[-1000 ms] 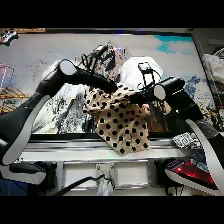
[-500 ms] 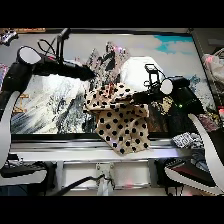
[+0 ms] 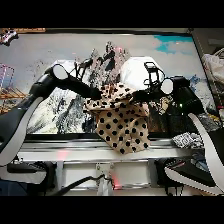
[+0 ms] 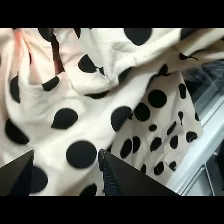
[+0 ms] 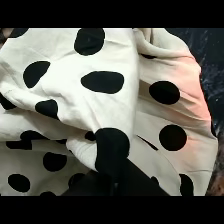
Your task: Fold the clothes and pants, and hang the long-sleeved shirts on hangers.
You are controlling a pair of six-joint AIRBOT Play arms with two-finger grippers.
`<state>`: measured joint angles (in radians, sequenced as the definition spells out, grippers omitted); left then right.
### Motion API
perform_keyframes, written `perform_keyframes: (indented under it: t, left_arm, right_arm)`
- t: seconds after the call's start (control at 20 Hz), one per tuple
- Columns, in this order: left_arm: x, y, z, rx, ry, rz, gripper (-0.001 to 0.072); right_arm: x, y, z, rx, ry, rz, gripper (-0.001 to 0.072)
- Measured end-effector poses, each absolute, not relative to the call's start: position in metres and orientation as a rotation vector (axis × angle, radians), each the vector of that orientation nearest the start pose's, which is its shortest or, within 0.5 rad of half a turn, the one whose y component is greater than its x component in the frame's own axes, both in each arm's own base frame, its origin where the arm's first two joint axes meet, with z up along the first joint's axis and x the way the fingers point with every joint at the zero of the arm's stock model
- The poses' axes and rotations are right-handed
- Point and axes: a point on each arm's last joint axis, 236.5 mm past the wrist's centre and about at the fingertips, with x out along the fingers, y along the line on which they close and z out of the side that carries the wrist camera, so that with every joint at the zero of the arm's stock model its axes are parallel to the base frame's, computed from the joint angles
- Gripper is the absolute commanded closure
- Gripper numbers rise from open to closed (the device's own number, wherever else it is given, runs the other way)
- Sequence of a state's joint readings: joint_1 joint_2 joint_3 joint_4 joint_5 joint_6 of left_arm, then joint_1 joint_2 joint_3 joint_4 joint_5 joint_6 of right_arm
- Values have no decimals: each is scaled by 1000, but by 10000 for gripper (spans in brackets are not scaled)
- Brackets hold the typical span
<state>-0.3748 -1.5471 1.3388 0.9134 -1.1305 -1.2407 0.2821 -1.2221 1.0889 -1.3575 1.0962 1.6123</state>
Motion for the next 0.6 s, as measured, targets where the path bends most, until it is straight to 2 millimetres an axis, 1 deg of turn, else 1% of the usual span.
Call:
perform_keyframes:
  t: [0.15, 0.2, 0.25, 0.3, 0.4, 0.45, 0.6]
  left_arm:
    - [362, -297, -17, -132, 1310, -837, 273]
    - [362, -299, -24, -137, 1320, -831, 218]
    - [364, -300, -29, -141, 1322, -824, 197]
    - [367, -301, -33, -148, 1320, -815, 197]
    - [377, -302, -37, -156, 1292, -793, 197]
    - [383, -303, -38, -162, 1274, -781, 197]
    - [398, -303, -39, -173, 1222, -750, 197]
  right_arm:
    - [351, 148, 14, 57, 1249, 331, 660]
    - [351, 149, 14, 51, 1248, 336, 660]
    - [351, 149, 14, 49, 1248, 339, 660]
    - [351, 149, 14, 46, 1248, 341, 661]
    - [350, 149, 14, 42, 1250, 345, 661]
    - [350, 149, 14, 39, 1249, 347, 682]
    - [350, 150, 14, 34, 1249, 360, 679]
